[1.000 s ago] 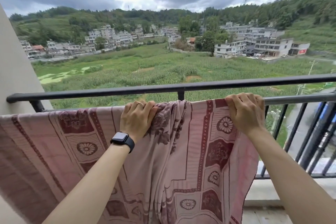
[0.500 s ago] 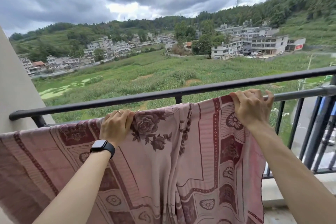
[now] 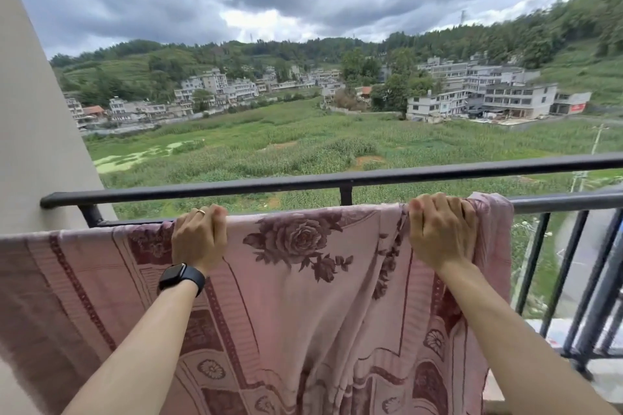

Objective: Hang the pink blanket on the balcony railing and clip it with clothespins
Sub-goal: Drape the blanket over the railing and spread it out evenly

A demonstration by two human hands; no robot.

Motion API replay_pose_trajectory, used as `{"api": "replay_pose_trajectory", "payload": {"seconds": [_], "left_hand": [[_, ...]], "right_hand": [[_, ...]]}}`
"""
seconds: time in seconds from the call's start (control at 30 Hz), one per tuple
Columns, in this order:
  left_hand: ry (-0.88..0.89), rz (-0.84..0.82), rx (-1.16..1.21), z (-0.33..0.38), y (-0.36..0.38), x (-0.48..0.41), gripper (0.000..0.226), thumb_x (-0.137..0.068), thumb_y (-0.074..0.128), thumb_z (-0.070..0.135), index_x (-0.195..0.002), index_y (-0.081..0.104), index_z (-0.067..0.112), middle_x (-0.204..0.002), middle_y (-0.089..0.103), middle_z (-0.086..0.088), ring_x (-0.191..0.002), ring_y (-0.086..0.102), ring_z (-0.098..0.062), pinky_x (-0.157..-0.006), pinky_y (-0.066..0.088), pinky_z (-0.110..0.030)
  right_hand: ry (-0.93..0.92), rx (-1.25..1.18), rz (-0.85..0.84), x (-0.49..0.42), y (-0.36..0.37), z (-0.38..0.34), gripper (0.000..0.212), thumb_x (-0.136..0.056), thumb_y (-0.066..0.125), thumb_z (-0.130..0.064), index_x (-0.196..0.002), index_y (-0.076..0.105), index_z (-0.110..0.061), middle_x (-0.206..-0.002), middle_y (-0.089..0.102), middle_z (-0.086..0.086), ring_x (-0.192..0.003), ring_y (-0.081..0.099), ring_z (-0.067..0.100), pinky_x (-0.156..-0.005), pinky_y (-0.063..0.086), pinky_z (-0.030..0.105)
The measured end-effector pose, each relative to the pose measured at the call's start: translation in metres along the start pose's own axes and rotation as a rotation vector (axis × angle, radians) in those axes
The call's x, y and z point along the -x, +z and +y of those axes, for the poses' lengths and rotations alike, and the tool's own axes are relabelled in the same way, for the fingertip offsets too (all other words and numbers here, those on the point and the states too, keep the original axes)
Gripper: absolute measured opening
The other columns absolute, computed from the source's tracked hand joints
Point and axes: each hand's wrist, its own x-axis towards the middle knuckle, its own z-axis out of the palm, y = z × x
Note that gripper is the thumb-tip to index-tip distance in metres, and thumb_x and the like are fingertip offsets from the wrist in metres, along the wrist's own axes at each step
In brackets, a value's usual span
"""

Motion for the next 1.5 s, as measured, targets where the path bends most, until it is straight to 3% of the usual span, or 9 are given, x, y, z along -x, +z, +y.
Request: {"api": "replay_pose_trajectory", "payload": {"seconds": [0.2, 0.33, 0.43, 0.57, 0.73, 0.87, 1.1, 1.33, 1.5], "left_hand": [[-0.05, -0.009, -0.055, -0.015, 0.003, 0.002, 0.066, -0.098, 0.021, 0.04, -0.08, 0.068, -0.004, -0.076, 0.068, -0.023, -0.077, 0.062, -0.037, -0.081, 0.046, -0.047], [-0.131, 0.065, -0.085, 0.028, 0.006, 0.005, 0.05, -0.094, 0.032, 0.034, -0.08, 0.071, 0.006, -0.077, 0.071, -0.018, -0.082, 0.061, -0.033, -0.09, 0.036, -0.047], [0.044, 0.069, 0.058, 0.097, 0.013, 0.008, 0.034, -0.092, 0.041, 0.035, -0.085, 0.069, 0.018, -0.071, 0.069, -0.005, -0.073, 0.061, -0.024, -0.084, 0.036, -0.041], [0.263, -0.086, -0.005, 0.16, 0.026, 0.029, 0.042, -0.097, 0.038, 0.044, -0.081, 0.068, 0.02, -0.069, 0.07, -0.002, -0.069, 0.063, -0.025, -0.076, 0.039, -0.036], [0.366, -0.066, -0.096, 0.127, 0.033, 0.026, 0.05, -0.101, 0.033, 0.046, -0.082, 0.068, 0.016, -0.067, 0.067, -0.003, -0.062, 0.061, -0.028, -0.062, 0.045, -0.034], [0.351, 0.038, -0.089, 0.116, 0.039, 0.03, 0.05, -0.102, 0.031, 0.044, -0.077, 0.066, 0.017, -0.063, 0.064, -0.003, -0.058, 0.059, -0.028, -0.06, 0.042, -0.034], [0.134, -0.073, -0.082, 0.128, 0.025, 0.044, 0.043, -0.094, 0.034, 0.036, -0.074, 0.066, 0.015, -0.071, 0.07, -0.006, -0.069, 0.06, -0.027, -0.078, 0.038, -0.039], [0.225, -0.123, -0.068, 0.22, 0.025, 0.052, 0.046, -0.097, 0.034, 0.043, -0.078, 0.066, 0.017, -0.072, 0.07, -0.005, -0.074, 0.064, -0.028, -0.078, 0.04, -0.039], [0.242, -0.062, -0.116, 0.189, 0.028, 0.051, 0.05, -0.1, 0.03, 0.042, -0.086, 0.068, 0.013, -0.073, 0.071, -0.009, -0.067, 0.064, -0.029, -0.071, 0.044, -0.038]], "right_hand": [[0.27, 0.194, -0.036, -0.017, -0.027, 0.098, 0.062, -0.1, 0.022, -0.04, -0.095, 0.07, -0.001, -0.1, 0.067, 0.025, -0.098, 0.053, 0.035, -0.103, 0.029, 0.046], [0.228, 0.157, 0.002, -0.006, -0.027, 0.075, 0.056, -0.101, 0.027, -0.039, -0.104, 0.07, -0.003, -0.112, 0.067, 0.019, -0.112, 0.052, 0.034, -0.113, 0.023, 0.047], [0.152, 0.077, 0.043, 0.0, -0.02, 0.047, 0.041, -0.101, 0.036, -0.034, -0.101, 0.069, -0.009, -0.119, 0.066, 0.013, -0.12, 0.05, 0.031, -0.117, 0.018, 0.052], [0.068, -0.059, 0.01, 0.001, -0.008, 0.025, 0.041, -0.101, 0.034, -0.033, -0.094, 0.069, -0.013, -0.104, 0.071, 0.007, -0.104, 0.058, 0.028, -0.115, 0.019, 0.05], [0.02, 0.037, 0.009, 0.004, -0.014, 0.089, 0.05, -0.103, 0.021, -0.042, -0.094, 0.063, -0.017, -0.097, 0.068, 0.005, -0.096, 0.052, 0.024, -0.102, 0.028, 0.039], [0.123, 0.124, 0.015, -0.007, -0.023, 0.13, 0.063, -0.104, 0.017, -0.046, -0.086, 0.066, -0.01, -0.094, 0.068, 0.012, -0.096, 0.053, 0.03, -0.102, 0.029, 0.043], [0.238, 0.176, -0.021, -0.009, -0.037, 0.135, 0.059, -0.1, 0.026, -0.038, -0.095, 0.073, -0.002, -0.106, 0.071, 0.021, -0.106, 0.055, 0.037, -0.11, 0.024, 0.046], [-0.072, 0.013, 0.015, 0.004, -0.024, 0.096, 0.05, -0.102, 0.033, -0.036, -0.082, 0.071, -0.011, -0.083, 0.071, 0.006, -0.082, 0.056, 0.027, -0.093, 0.029, 0.043], [-0.138, 0.098, 0.01, -0.008, -0.04, 0.138, 0.048, -0.103, 0.033, -0.034, -0.082, 0.069, -0.01, -0.078, 0.07, 0.007, -0.079, 0.058, 0.029, -0.087, 0.033, 0.04]]}}
